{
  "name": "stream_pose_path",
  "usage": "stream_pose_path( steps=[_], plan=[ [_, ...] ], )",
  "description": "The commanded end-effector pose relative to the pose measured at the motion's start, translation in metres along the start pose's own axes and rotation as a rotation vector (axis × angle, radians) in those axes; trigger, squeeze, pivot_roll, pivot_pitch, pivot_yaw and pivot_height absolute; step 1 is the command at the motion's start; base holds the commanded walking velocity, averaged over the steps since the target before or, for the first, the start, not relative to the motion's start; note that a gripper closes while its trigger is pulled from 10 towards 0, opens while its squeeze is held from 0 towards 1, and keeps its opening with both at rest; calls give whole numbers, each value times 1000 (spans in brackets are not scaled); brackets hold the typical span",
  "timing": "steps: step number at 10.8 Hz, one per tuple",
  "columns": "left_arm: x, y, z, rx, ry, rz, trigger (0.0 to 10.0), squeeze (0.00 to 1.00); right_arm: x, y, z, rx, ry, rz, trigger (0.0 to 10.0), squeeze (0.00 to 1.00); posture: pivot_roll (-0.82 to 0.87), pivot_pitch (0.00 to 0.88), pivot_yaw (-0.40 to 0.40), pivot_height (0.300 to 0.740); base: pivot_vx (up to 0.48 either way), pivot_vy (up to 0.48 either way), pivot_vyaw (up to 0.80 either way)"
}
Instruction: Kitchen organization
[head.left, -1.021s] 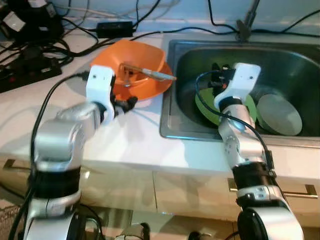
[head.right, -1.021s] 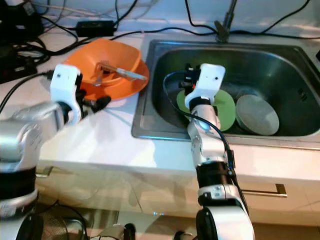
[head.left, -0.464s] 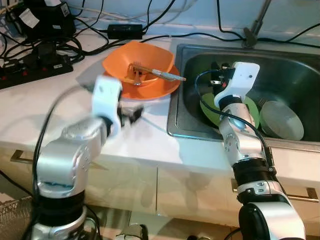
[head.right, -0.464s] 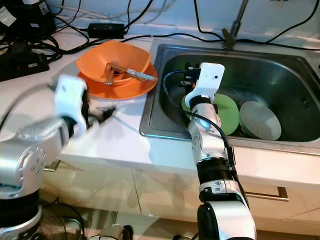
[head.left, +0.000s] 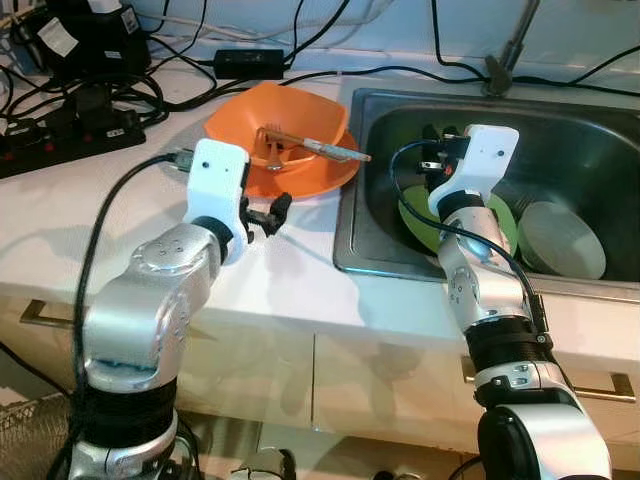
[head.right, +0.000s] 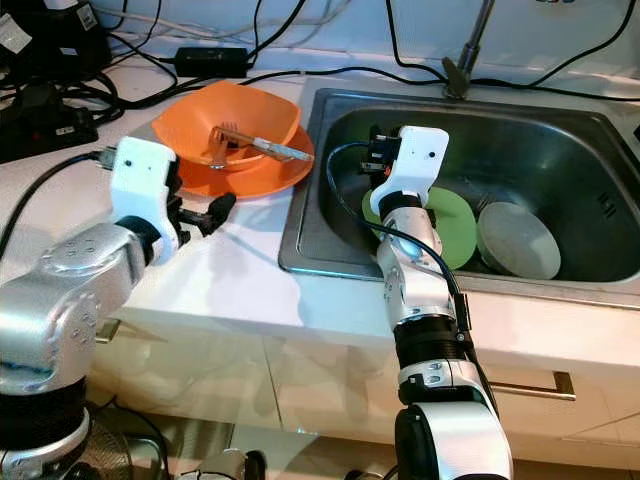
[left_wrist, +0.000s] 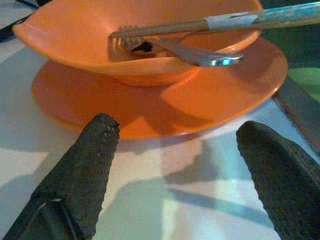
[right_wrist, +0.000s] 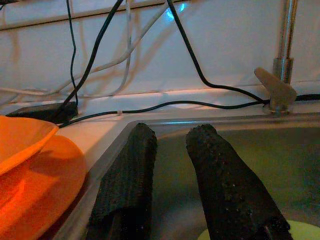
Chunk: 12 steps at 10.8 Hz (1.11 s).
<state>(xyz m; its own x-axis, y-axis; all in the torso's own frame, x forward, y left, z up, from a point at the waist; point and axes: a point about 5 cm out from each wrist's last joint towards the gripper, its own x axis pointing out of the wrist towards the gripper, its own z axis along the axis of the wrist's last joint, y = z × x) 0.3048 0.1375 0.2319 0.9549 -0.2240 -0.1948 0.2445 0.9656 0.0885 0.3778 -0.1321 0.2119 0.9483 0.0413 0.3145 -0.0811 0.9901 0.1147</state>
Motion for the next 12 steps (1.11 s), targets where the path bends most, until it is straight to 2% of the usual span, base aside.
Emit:
stream_pose_path(
  steps=[1,6,12],
  plan=[
    [4,-2,5,25,-19,-4,10000,0,0,-4,2,10,-15,-15,10000,0,259,108,-1,740,0,0,0],
    [36,2,0,9,-14,22,10000,0,-7,-4,-1,8,-12,-27,10000,0,217,122,15,740,0,0,0],
    [60,4,-1,-32,-23,55,10000,0,-15,-3,-4,10,1,-31,10000,0,186,140,23,740,0,0,0]
  ],
)
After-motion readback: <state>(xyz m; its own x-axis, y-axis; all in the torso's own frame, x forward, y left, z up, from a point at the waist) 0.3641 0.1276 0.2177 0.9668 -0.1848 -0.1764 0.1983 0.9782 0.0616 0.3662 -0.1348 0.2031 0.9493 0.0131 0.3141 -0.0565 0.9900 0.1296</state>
